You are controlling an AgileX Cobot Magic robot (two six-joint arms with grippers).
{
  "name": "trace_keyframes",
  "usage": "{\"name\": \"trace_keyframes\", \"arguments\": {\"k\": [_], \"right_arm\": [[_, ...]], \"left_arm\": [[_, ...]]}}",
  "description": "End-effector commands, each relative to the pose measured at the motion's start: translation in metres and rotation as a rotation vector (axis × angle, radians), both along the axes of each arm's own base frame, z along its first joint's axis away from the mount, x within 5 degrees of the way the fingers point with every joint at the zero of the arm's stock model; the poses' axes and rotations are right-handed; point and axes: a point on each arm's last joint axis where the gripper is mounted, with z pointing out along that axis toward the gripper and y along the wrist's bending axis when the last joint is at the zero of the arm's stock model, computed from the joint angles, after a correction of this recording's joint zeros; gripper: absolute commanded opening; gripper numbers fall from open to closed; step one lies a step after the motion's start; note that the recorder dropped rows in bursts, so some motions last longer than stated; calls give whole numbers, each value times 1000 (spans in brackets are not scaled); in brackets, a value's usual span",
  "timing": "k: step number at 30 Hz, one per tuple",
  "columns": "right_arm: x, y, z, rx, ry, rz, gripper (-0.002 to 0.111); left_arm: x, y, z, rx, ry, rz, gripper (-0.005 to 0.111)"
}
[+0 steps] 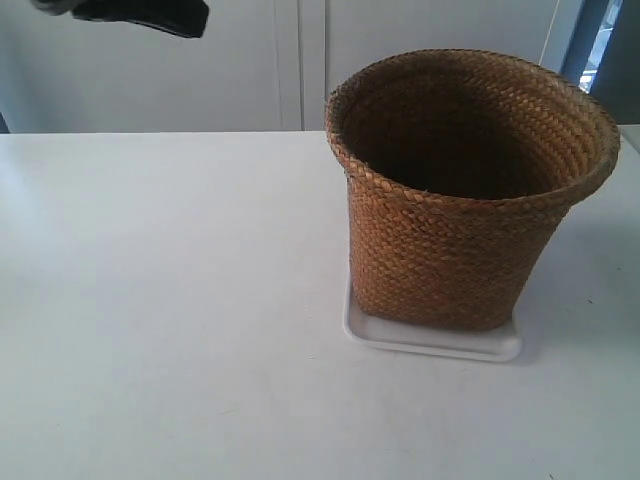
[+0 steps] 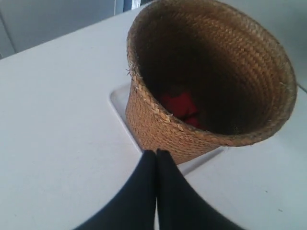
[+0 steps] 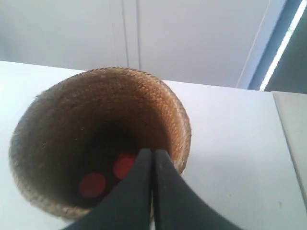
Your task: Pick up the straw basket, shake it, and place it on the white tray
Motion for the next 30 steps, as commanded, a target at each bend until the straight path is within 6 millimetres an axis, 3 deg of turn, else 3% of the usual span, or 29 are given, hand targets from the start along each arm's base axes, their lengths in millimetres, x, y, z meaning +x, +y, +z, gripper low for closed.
{"name": "trace_keyframes", "arguments": {"k": [1, 7, 13, 14, 19, 22, 30], "right_arm": [[-43, 7, -30, 48, -45, 66, 0], [-99, 9, -71, 57, -117, 84, 0], [-139, 10, -106, 59, -169, 99, 0], [-147, 11, -119, 71, -158, 113, 0], [-158, 16, -145, 121, -148, 152, 0], [-161, 17, -151, 125, -142, 155, 0], [-161, 17, -151, 125, -142, 155, 0]], "left_arm": [[-47, 21, -20, -68, -83, 48, 1], [-104, 40, -75, -124, -25, 56, 1], [-156, 63, -100, -112, -130, 57, 1], [-169, 68, -108, -119, -158, 56, 0], [-188, 76, -140, -111, -169, 55, 0], [-189, 78, -157, -88, -157, 67, 0], [-191, 77, -161, -74, -117, 46, 0]]}}
